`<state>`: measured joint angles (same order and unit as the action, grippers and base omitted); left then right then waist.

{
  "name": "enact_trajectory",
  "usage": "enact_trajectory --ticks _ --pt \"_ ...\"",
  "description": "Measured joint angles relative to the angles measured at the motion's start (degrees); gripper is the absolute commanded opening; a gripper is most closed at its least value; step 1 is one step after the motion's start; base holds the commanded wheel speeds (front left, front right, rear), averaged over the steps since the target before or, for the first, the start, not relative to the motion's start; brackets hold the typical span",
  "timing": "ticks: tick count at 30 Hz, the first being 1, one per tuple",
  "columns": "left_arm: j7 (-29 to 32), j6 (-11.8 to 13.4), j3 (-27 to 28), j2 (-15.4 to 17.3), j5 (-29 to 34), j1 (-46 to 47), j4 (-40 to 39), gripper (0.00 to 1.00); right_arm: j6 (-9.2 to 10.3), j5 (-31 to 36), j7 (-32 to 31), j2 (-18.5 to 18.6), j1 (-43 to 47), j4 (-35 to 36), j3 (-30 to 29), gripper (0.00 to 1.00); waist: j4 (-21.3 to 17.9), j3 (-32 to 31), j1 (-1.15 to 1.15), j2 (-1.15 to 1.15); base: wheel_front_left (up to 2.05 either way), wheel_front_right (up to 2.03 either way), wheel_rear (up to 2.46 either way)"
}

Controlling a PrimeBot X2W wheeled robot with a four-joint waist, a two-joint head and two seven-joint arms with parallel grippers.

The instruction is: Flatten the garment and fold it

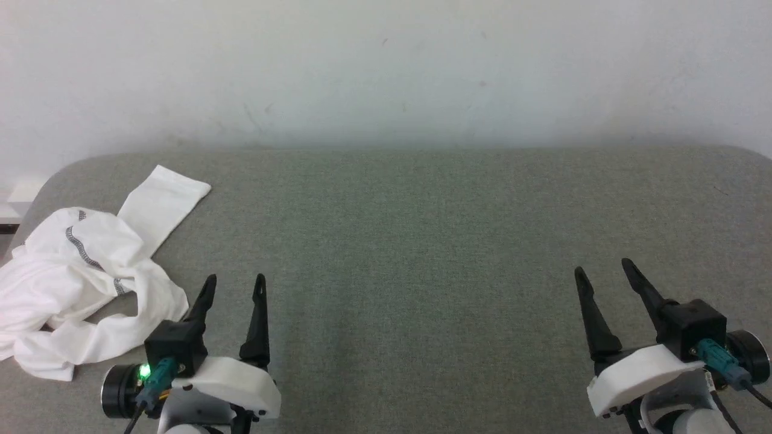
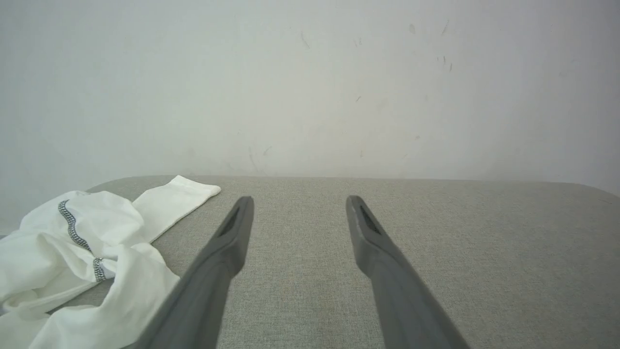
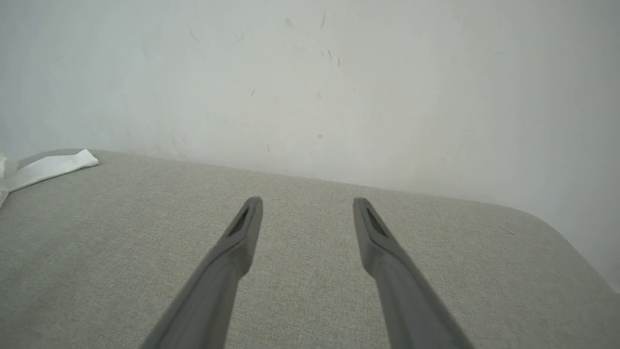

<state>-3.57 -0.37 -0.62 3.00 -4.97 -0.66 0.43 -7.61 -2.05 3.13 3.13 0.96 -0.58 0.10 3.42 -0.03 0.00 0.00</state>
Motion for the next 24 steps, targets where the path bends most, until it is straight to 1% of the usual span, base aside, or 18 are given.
enact_trajectory --ticks 8,24 --pt "-0.59 0.26 0.30 0.00 -1.40 0.00 -0.67 1.00 0.00 -0.25 0.52 0.00 0.19 0.10 0.19 1.00 2.08 -0.08 0.00 0.00 0.00 0.00 0.00" --pt "-2.61 0.42 1.26 -0.01 -3.08 -0.01 -1.03 1.00 0.00 -0.55 1.26 -0.01 0.27 0.30 1.07 1.00 8.12 -0.22 0.00 0.00 0.00 0.00 0.00"
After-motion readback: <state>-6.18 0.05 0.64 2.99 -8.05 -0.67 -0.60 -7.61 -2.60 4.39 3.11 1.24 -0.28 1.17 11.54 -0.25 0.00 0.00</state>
